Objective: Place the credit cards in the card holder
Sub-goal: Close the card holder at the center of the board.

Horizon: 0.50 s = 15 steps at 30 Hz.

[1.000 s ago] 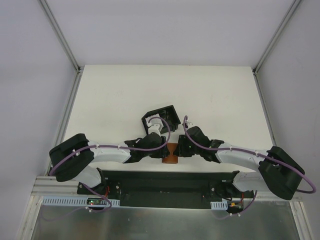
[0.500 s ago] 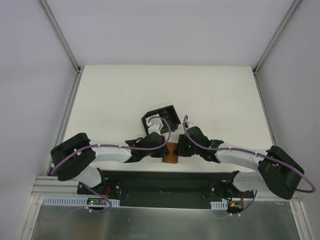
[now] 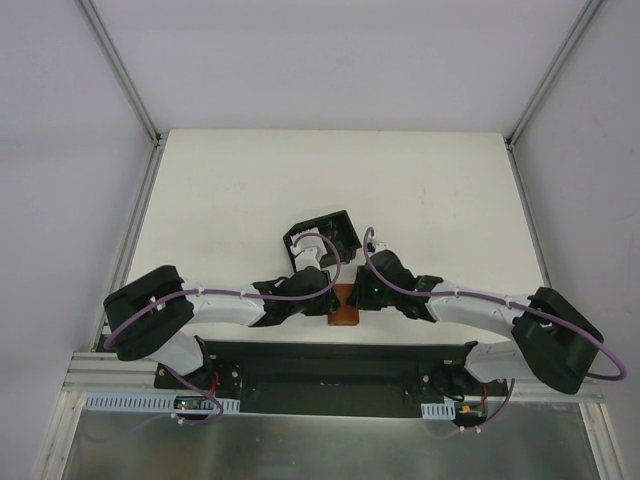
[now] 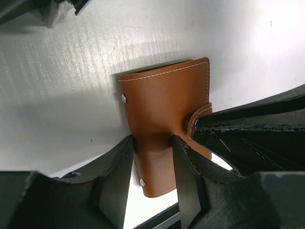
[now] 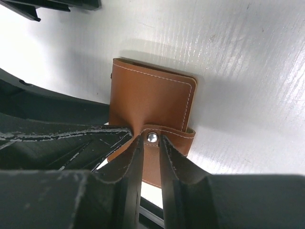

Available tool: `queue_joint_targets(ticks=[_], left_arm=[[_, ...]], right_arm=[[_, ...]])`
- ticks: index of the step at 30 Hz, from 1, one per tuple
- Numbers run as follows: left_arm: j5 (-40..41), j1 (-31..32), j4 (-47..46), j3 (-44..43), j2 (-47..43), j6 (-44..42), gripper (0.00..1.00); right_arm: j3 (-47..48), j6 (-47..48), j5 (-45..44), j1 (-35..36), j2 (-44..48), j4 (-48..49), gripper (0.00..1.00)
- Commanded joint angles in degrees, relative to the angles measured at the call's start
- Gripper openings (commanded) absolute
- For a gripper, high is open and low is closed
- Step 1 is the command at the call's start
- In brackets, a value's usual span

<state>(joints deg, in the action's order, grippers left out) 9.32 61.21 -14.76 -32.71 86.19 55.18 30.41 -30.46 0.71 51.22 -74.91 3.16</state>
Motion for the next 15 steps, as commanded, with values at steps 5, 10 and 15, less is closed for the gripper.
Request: queue_joint_targets(ticks=[5, 10, 15], left_arm=[[-4.6, 2.3, 9.4, 2.8, 4.4, 1.2, 0.38], [-4.5, 2.3, 9.4, 2.9, 4.4, 1.1, 0.38], [-3.9, 2.4, 9.3, 3.4, 3.6, 1.3, 0.38]], right_arm=[[5.2, 2.0, -3.6, 0.5, -5.6, -8.2, 0.18], [6.9, 3.3, -3.2, 0.5, -8.2, -11.1, 0.17], [7.9, 4.4, -3.0, 0.5, -9.7, -13.2, 0.15]])
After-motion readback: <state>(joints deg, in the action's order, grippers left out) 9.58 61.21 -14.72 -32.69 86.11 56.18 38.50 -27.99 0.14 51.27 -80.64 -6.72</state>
